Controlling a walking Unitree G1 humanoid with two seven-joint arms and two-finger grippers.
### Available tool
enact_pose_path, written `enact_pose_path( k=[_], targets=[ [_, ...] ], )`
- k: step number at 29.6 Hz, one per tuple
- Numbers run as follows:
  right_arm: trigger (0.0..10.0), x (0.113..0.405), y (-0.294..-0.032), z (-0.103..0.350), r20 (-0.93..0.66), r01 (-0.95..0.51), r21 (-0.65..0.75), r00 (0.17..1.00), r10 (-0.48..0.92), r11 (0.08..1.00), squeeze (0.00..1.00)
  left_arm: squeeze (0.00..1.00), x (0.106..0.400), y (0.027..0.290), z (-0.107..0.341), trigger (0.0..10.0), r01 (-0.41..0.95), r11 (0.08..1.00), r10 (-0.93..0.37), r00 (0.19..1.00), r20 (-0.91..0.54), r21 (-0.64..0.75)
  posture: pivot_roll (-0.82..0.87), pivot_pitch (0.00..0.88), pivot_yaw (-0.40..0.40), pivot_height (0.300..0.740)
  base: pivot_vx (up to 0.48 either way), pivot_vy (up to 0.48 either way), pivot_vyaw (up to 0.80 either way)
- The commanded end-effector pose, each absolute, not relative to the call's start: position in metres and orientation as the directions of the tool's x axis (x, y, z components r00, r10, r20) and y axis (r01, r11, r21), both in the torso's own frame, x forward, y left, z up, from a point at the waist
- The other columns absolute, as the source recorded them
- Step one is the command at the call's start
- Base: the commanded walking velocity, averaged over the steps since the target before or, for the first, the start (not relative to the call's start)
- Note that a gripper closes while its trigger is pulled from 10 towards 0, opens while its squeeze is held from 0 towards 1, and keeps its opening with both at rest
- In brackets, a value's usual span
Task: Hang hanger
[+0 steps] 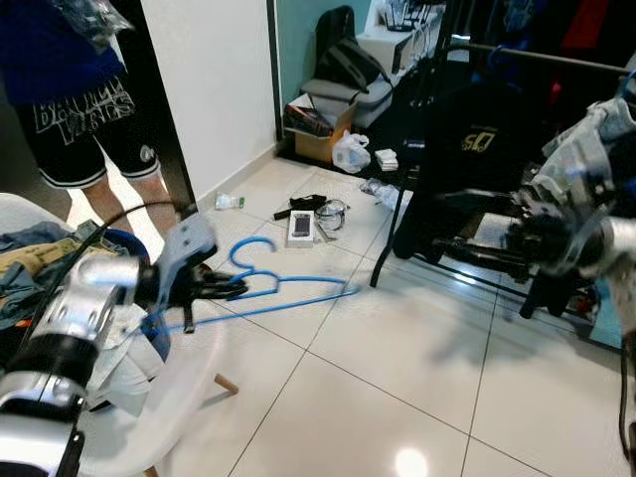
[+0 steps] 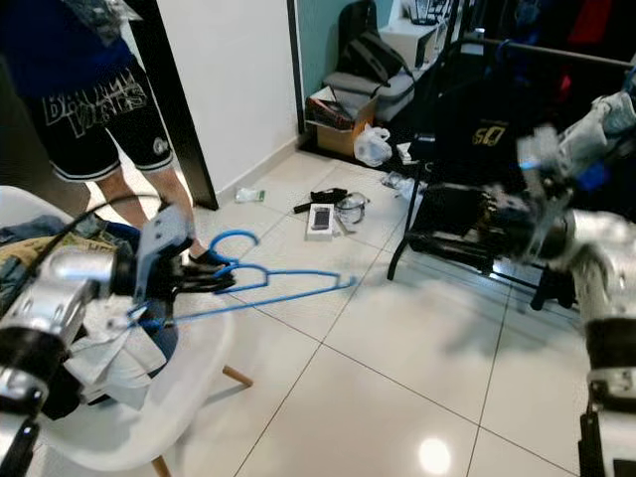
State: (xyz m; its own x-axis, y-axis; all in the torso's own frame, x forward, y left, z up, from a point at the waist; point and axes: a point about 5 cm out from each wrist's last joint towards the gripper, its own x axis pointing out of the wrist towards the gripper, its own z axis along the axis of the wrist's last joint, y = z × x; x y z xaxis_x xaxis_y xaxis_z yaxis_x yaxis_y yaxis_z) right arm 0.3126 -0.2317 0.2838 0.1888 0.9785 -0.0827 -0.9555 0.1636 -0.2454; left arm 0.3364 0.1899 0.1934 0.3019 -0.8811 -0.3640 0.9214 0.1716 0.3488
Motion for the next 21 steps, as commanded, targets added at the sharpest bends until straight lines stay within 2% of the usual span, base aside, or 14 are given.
enact_pose_path(
  k=[1, 2, 3, 4, 5, 6, 8, 9, 11, 13, 21],
  targets=[
    [10.0, 0.311, -0.209, 0.289, -0.238, -0.964, -0.267, 0.072, 0.969, 0.006, 0.0, 0.0, 0.33, 0.173, 0.2, 10.0, 0.925, 0.046, -0.891, 0.21, -0.404, 0.378, -0.07, 0.0, 0.028, 0.74, 0.0, 0.0, 0.0],
    [10.0, 0.311, -0.209, 0.289, -0.238, -0.964, -0.267, 0.072, 0.969, 0.006, 0.0, 0.0, 0.33, 0.173, 0.2, 10.0, 0.925, 0.046, -0.891, 0.21, -0.404, 0.378, -0.07, 0.0, 0.028, 0.74, 0.0, 0.0, 0.0],
    [10.0, 0.31, -0.194, 0.29, -0.315, -0.956, -0.282, 0.017, 0.949, -0.076, 0.0, 0.0, 0.328, 0.158, 0.207, 10.0, 0.913, -0.008, -0.902, 0.17, -0.396, 0.409, -0.07, 0.0, 0.028, 0.74, 0.0, 0.0, 0.0],
    [10.0, 0.31, -0.194, 0.29, -0.315, -0.956, -0.282, 0.017, 0.949, -0.076, 0.0, 0.0, 0.328, 0.158, 0.207, 10.0, 0.913, -0.008, -0.902, 0.17, -0.396, 0.409, -0.07, 0.0, 0.028, 0.74, 0.0, 0.0, 0.0],
    [10.0, 0.308, -0.178, 0.291, -0.371, -0.947, -0.284, -0.036, 0.928, -0.15, 0.0, 0.0, 0.326, 0.146, 0.214, 10.0, 0.9, -0.051, -0.91, 0.137, -0.392, 0.433, -0.07, 0.0, 0.03, 0.74, 0.0, 0.0, 0.0],
    [10.0, 0.308, -0.178, 0.291, -0.371, -0.947, -0.284, -0.036, 0.928, -0.15, 0.0, 0.0, 0.326, 0.146, 0.214, 10.0, 0.9, -0.051, -0.91, 0.137, -0.392, 0.433, -0.07, 0.0, 0.03, 0.74, 0.0, 0.0, 0.0],
    [10.0, 0.314, -0.152, 0.285, -0.452, -0.926, -0.302, -0.07, 0.889, -0.227, 0.0, 0.0, 0.323, 0.127, 0.227, 10.0, 0.878, -0.088, -0.926, 0.102, -0.363, 0.471, -0.07, 0.0, 0.03, 0.74, 0.0, 0.0, 0.0],
    [10.0, 0.314, -0.152, 0.285, -0.452, -0.926, -0.302, -0.07, 0.889, -0.227, 0.0, 0.0, 0.323, 0.127, 0.227, 10.0, 0.878, -0.088, -0.926, 0.102, -0.363, 0.471, -0.07, 0.0, 0.03, 0.74, 0.0, 0.0, 0.0],
    [10.0, 0.319, -0.132, 0.28, -0.483, -0.924, -0.294, -0.076, 0.872, -0.244, 0.0, 0.0, 0.32, 0.116, 0.235, 10.0, 0.87, -0.098, -0.928, 0.095, -0.359, 0.484, -0.07, 0.0, 0.024, 0.74, 0.0, 0.0, 0.0],
    [10.0, 0.319, -0.132, 0.28, -0.483, -0.924, -0.294, -0.076, 0.872, -0.244, 0.0, 0.0, 0.32, 0.116, 0.235, 10.0, 0.87, -0.098, -0.928, 0.095, -0.359, 0.484, -0.07, 0.0, 0.024, 0.74, 0.0, 0.0, 0.0],
    [10.0, 0.329, -0.126, 0.256, -0.589, -0.943, -0.292, 0.046, 0.807, -0.159, 0.0, 0.0, 0.317, 0.114, 0.241, 10.0, 0.87, -0.082, -0.923, 0.117, -0.366, 0.486, -0.06, 0.0, 0.017, 0.74, 0.0, 0.0, 0.0]
  ],
)
